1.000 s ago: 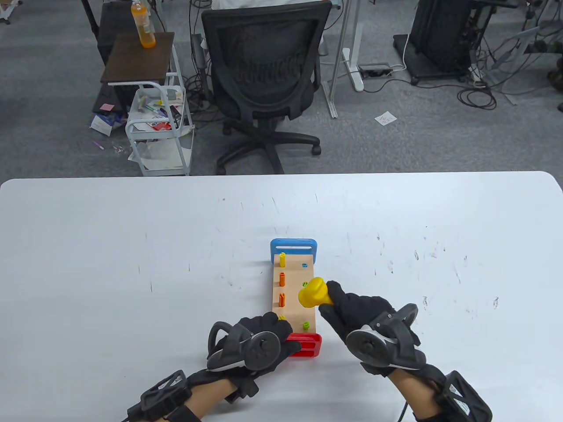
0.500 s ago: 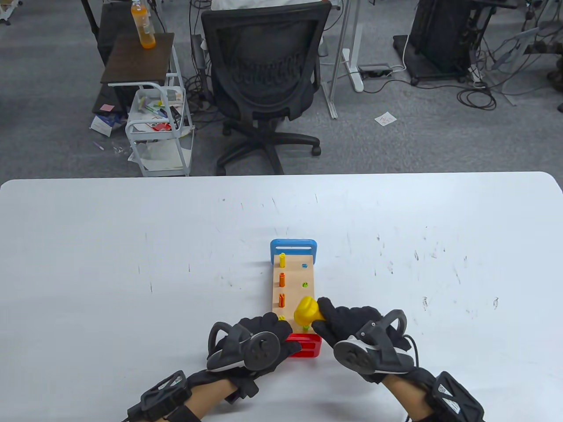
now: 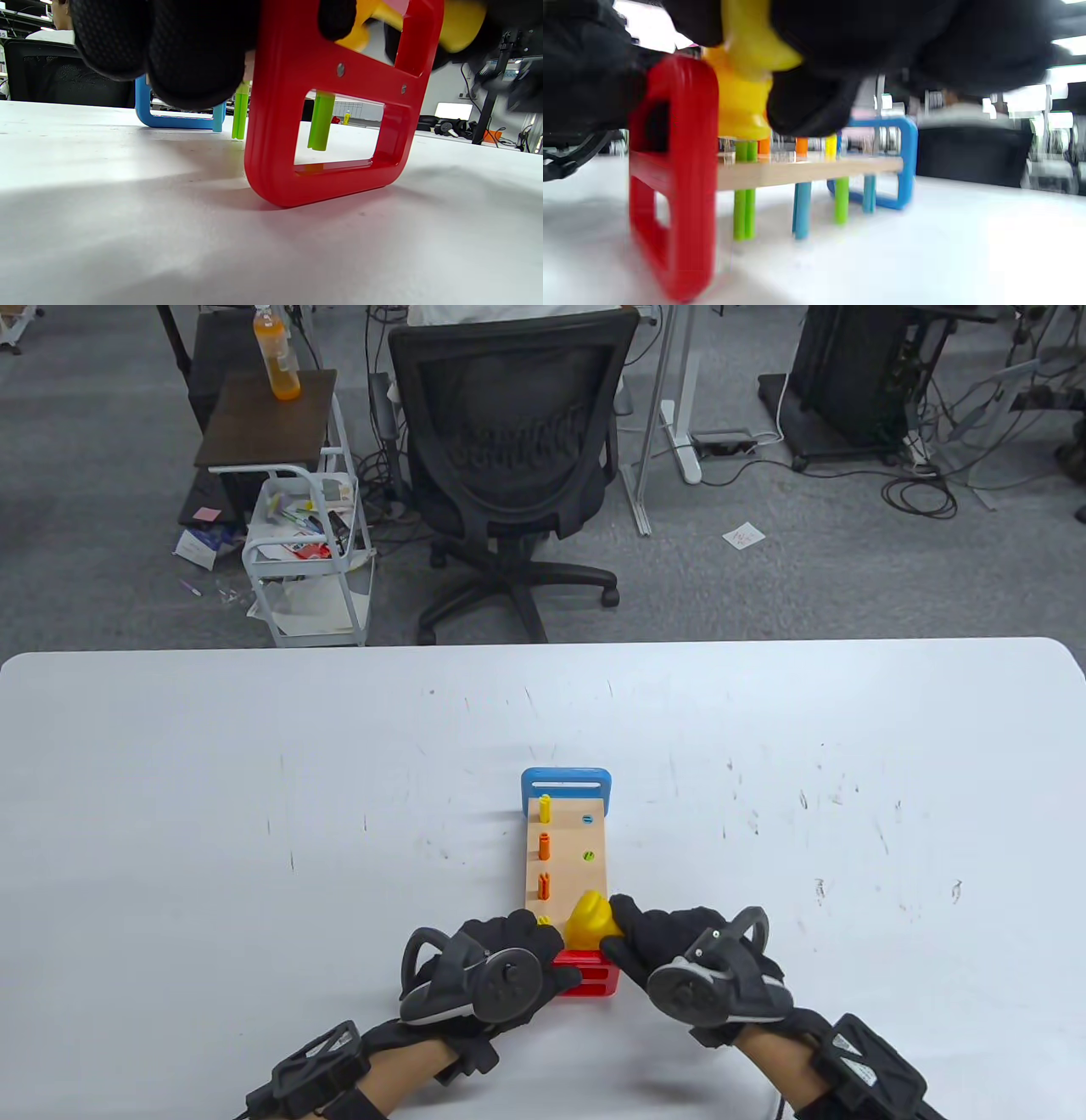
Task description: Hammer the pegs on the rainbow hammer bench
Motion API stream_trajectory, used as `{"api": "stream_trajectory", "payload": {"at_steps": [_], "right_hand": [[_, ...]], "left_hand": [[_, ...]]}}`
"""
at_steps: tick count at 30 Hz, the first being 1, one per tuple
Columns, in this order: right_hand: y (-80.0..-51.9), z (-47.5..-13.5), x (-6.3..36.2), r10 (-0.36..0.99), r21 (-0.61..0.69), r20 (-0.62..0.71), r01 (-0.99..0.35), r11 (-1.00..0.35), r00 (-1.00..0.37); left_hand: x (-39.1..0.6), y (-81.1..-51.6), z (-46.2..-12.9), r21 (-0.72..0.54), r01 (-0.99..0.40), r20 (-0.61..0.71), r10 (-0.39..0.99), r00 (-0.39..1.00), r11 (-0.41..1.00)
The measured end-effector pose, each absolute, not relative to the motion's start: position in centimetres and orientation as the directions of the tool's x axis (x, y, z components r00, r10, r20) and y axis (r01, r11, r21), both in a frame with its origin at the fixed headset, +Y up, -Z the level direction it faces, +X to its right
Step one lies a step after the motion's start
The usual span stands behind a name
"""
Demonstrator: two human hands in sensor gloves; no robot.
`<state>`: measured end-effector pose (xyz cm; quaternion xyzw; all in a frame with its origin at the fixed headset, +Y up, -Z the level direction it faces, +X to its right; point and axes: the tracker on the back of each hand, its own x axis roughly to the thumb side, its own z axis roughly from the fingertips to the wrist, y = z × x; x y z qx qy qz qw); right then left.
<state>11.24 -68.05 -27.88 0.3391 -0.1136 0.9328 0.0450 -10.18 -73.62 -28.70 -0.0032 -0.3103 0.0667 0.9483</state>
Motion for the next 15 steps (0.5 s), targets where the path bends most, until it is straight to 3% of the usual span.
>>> {"api": "stream_trajectory", "payload": {"at_steps": [1, 5, 8, 11, 13, 14, 15], "right_hand": [[-66.9, -27.7, 11.6, -0.029, -0.321, 0.66, -0.247, -0.914, -0.751], [-62.8, -27.3, 12.5, 0.055, -0.378, 0.666, -0.4, -0.835, -0.744], [-61.6, -26.8, 13.2, 0.047, -0.45, 0.655, -0.44, -0.777, -0.754], [-64.5, -27.2, 12.7, 0.03, -0.435, 0.661, -0.416, -0.799, -0.749], [-71.1, -28.1, 11.4, -0.096, -0.204, 0.646, -0.05, -0.978, -0.758], [-71.0, -27.5, 12.7, 0.002, -0.304, 0.574, -0.215, -0.928, -0.819], [-69.6, -29.0, 11.7, 0.208, -0.091, 0.706, -0.378, -0.921, -0.676]], "left_hand": [[-10.2, -73.6, -28.7, -0.048, -0.125, 0.588, 0.129, 0.798, 0.991], [-10.2, -73.6, -28.7, -0.048, -0.125, 0.588, 0.129, 0.798, 0.991], [-10.2, -73.6, -28.7, -0.05, -0.126, 0.588, 0.131, 0.798, 0.991], [-10.2, -73.6, -28.7, -0.051, -0.125, 0.589, 0.131, 0.798, 0.991], [-10.2, -73.6, -28.7, -0.052, -0.126, 0.587, 0.132, 0.798, 0.991], [-10.2, -73.6, -28.7, -0.05, -0.125, 0.586, 0.131, 0.8, 0.991], [-10.2, -73.6, -28.7, -0.051, -0.123, 0.587, 0.13, 0.799, 0.991]]}}
